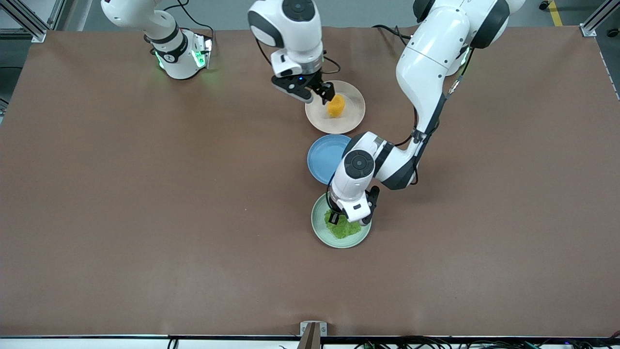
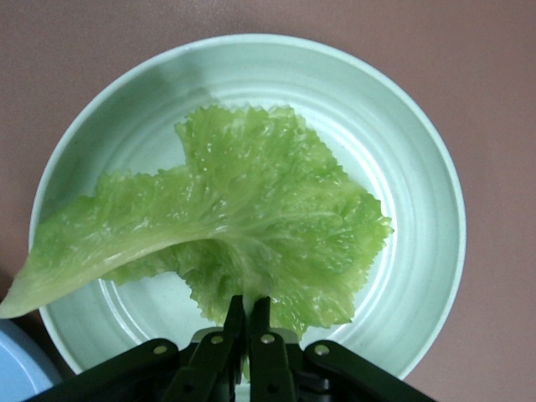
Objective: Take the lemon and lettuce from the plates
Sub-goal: 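Grasp the lettuce with the left gripper while the right gripper reaches the lemon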
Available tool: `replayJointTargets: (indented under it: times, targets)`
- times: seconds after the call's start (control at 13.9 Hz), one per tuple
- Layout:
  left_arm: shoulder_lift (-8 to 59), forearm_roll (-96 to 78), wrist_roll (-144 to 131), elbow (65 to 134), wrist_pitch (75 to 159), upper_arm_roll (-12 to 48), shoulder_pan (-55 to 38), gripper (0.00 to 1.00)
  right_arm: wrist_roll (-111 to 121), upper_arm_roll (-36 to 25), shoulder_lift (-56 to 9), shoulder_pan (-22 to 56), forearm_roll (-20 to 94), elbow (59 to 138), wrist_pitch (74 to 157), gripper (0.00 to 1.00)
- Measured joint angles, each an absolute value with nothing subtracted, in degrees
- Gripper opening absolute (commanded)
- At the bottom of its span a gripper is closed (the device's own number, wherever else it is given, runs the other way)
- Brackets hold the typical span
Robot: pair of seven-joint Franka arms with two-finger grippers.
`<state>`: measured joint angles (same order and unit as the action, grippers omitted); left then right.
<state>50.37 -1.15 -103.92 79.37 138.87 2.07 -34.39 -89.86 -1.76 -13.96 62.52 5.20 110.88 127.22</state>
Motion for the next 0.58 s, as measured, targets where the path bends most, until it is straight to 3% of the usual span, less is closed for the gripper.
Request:
replayJointTargets:
  times: [0.58]
  targets:
    - [45.28, -1.22, -103.93, 78.04, 131.71, 2.37, -33.73, 0.0, -101.17, -1.86, -25.57, 68.17, 1.04, 107.98, 135.2, 1.0]
